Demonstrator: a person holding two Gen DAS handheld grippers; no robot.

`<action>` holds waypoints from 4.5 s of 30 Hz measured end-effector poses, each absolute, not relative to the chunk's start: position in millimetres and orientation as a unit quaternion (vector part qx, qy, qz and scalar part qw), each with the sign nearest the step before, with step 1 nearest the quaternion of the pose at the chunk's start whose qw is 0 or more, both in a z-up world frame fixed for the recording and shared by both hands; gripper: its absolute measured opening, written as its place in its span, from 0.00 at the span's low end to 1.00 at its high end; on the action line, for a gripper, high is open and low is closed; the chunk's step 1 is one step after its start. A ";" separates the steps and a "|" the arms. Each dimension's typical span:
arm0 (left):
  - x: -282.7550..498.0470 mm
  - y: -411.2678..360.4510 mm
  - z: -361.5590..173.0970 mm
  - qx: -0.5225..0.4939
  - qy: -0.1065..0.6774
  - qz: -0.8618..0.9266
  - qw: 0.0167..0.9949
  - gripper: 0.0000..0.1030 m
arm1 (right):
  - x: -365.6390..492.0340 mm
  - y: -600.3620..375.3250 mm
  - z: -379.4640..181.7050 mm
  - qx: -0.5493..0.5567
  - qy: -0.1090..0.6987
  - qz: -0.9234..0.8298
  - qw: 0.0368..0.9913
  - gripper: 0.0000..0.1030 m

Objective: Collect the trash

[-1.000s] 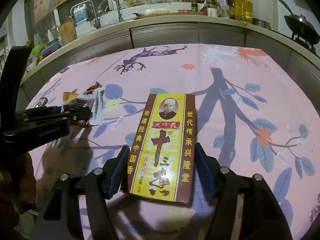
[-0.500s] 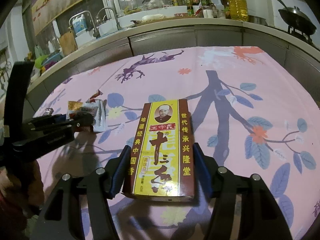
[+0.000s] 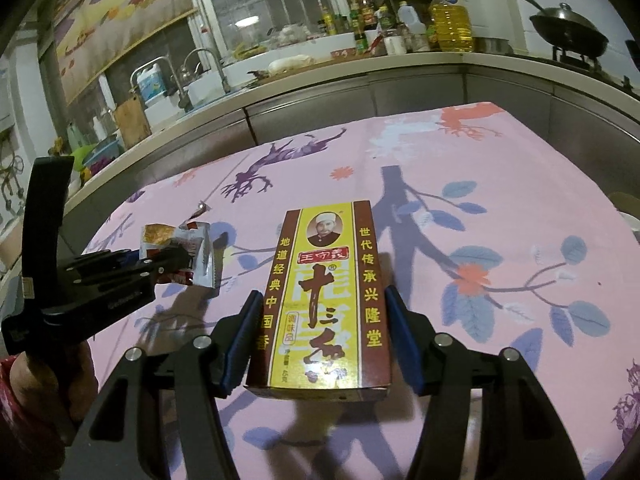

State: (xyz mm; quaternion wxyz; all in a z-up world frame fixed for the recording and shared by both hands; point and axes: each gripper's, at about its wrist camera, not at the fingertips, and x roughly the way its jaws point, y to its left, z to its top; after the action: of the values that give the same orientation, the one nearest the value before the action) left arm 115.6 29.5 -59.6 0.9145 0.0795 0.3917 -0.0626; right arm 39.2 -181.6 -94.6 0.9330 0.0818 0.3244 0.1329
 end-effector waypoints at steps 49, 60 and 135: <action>201.8 -473.0 -43.4 0.124 0.463 -0.492 0.727 0.20 | 57.8 -615.0 -99.5 0.302 0.313 -0.103 0.894 0.56; 216.8 -473.6 -50.2 0.124 0.468 -0.439 0.757 0.62 | 45.6 -612.3 -102.3 0.305 0.287 -0.125 0.899 0.69; 45.4 16.1 54.9 0.054 0.299 0.005 0.953 0.94 | -30.1 -199.6 -3.5 0.205 0.260 0.032 0.943 0.90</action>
State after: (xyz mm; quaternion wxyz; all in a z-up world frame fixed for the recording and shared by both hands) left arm 45.4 16.1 54.9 0.9527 0.0537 0.2992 0.0049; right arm -30.1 -199.6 -3.5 0.9429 0.2055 0.2603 0.0318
